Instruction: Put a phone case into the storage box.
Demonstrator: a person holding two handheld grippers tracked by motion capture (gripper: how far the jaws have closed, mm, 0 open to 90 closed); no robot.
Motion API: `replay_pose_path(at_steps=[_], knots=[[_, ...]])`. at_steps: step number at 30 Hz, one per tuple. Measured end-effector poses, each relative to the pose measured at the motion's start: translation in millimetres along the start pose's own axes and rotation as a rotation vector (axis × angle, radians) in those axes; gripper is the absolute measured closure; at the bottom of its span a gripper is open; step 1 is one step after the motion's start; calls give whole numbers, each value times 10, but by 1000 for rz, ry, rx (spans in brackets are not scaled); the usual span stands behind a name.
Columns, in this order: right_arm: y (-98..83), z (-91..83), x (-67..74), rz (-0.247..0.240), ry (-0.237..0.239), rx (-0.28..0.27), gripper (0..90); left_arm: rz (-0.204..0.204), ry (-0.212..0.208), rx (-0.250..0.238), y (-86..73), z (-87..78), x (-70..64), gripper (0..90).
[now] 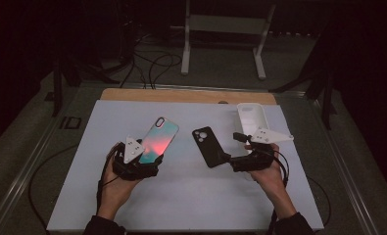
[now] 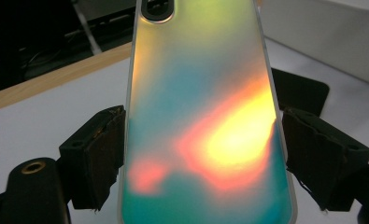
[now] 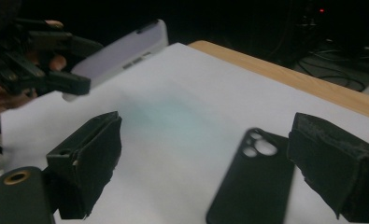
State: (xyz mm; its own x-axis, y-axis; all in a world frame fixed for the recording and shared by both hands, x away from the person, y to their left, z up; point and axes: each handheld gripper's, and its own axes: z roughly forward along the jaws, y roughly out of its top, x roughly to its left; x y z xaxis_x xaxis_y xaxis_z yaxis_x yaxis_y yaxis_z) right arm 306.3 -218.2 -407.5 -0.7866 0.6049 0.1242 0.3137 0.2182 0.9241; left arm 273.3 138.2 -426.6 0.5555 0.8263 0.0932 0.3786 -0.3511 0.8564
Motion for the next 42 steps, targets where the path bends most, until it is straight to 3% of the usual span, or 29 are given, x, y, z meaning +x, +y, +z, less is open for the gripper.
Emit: replay_pose_path(at_steps=[14,23,29,33,35,38,42], knots=[[169,340,56,74,104,-4,97,77,-88,-43,138,113,-237,169],[207,514,124,89,131,23,97,96,-124,-57,203,154,-356,169],[228,598,139,140,168,35,103,107,-138,-77,240,169,-431,169],[245,641,157,175,193,43,158,111,-152,-87,258,178,-469,169],[260,650,182,167,191,46,202,108,-154,-96,258,184,-479,169],[276,658,208,176,206,40,291,107,-154,-99,260,192,-490,169],[297,678,240,199,205,44,485,109,-156,-99,257,207,-509,169]])
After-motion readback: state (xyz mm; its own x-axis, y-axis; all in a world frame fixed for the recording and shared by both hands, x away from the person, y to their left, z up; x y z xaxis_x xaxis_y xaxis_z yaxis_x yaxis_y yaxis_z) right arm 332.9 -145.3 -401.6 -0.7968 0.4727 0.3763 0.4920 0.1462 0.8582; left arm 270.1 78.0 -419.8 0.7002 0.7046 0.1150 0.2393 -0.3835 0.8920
